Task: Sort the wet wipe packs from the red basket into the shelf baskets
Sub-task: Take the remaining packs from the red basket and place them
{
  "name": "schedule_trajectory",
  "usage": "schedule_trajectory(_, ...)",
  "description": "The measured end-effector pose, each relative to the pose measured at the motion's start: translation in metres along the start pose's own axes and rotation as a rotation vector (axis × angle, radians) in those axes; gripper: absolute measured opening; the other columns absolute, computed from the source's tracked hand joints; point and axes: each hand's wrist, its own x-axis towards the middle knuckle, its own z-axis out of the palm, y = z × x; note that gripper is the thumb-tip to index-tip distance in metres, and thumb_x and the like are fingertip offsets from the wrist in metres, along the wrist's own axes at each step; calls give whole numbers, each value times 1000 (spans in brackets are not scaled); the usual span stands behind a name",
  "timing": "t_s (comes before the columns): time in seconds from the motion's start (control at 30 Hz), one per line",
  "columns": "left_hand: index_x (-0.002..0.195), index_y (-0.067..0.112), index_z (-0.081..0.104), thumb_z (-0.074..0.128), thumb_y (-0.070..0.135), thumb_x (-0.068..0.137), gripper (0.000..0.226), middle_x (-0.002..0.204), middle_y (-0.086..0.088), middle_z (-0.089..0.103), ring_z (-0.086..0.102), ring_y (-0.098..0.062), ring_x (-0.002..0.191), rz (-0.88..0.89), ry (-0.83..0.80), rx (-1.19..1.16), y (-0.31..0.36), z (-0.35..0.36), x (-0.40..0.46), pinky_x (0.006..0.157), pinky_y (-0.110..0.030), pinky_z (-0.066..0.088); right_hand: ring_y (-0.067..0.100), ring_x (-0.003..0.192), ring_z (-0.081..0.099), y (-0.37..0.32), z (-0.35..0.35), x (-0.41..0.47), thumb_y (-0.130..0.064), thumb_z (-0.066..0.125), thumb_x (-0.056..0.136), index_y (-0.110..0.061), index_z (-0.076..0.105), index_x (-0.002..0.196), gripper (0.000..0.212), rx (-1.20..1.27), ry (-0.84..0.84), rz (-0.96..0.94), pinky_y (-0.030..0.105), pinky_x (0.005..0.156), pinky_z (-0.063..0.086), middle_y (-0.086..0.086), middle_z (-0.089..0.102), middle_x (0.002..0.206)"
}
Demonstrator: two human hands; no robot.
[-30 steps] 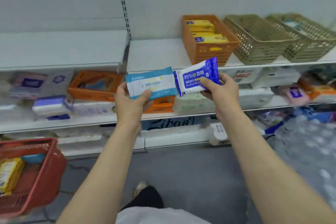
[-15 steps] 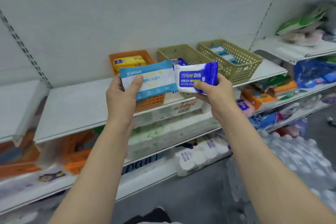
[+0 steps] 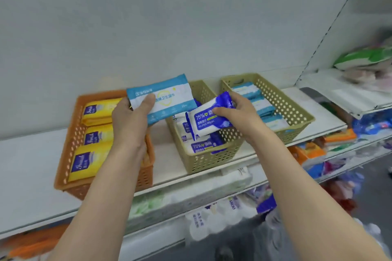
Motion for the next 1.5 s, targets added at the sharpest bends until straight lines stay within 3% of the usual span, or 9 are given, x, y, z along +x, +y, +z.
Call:
schedule_trajectory(0.2,110,7,66,70,14,87,25,107,-9,72,70,-24,97,33,226,6,-14,29,13,80,-36,57,19,94,70,11,10,57,-16,79,68,-40,60,99,44,-269,-325,-55,46,84,59,0,70,108)
schedule_trajectory(0.33,113,5,65,69,13,87,27,107,-10,72,71,-24,96,29,303,-5,-24,49,10,74,-30,59,22,94,69,10,9,75,-13,80,76,-31,59,91,32,-348,-480,-35,45,79,61,1,66,110)
schedule_trajectory(0.47,110,8,67,73,17,83,28,105,-10,73,71,-27,97,4,353,-25,-30,57,6,87,-45,57,19,93,68,11,15,89,-22,80,79,-24,55,95,30,-414,-428,-86,34,71,59,1,64,112)
schedule_trajectory(0.63,112,2,64,70,12,87,27,102,-7,73,72,-18,90,68,401,10,-23,56,14,72,-26,58,17,95,62,15,27,97,-18,76,84,-20,56,103,28,-587,-521,-170,25,64,54,0,60,116)
schedule_trajectory(0.87,108,5,63,68,11,88,22,101,-7,72,72,-13,84,56,355,-4,-21,49,30,67,-23,56,25,115,51,26,41,102,-24,72,84,-20,61,115,33,-1054,-475,-459,31,85,42,5,56,122)
schedule_trajectory(1.07,107,7,66,69,13,88,20,100,-6,73,71,-16,84,31,194,123,-29,45,35,60,-20,55,16,105,61,-18,35,104,-20,60,92,-19,68,109,19,-453,-29,-540,35,91,50,-3,69,109)
schedule_trajectory(1.23,107,6,68,69,9,87,21,95,-8,75,73,-15,78,-6,-20,151,-28,58,28,60,-23,56,9,98,68,-48,19,99,-31,80,81,-25,73,103,25,-426,-545,-382,33,94,53,-7,74,103)
schedule_trajectory(1.33,101,9,69,71,10,85,17,91,-7,76,73,-19,79,-38,-91,154,-28,67,23,63,-27,58,15,84,69,-43,3,102,-24,85,75,-19,75,92,20,-304,-606,-263,41,89,55,4,76,95)
schedule_trajectory(1.5,111,5,66,72,9,82,30,99,-14,75,73,-28,89,-190,-283,184,-34,90,17,73,-36,60,7,76,66,-39,-38,109,-19,86,74,-15,76,90,20,-321,-701,-205,28,76,51,-3,73,83)
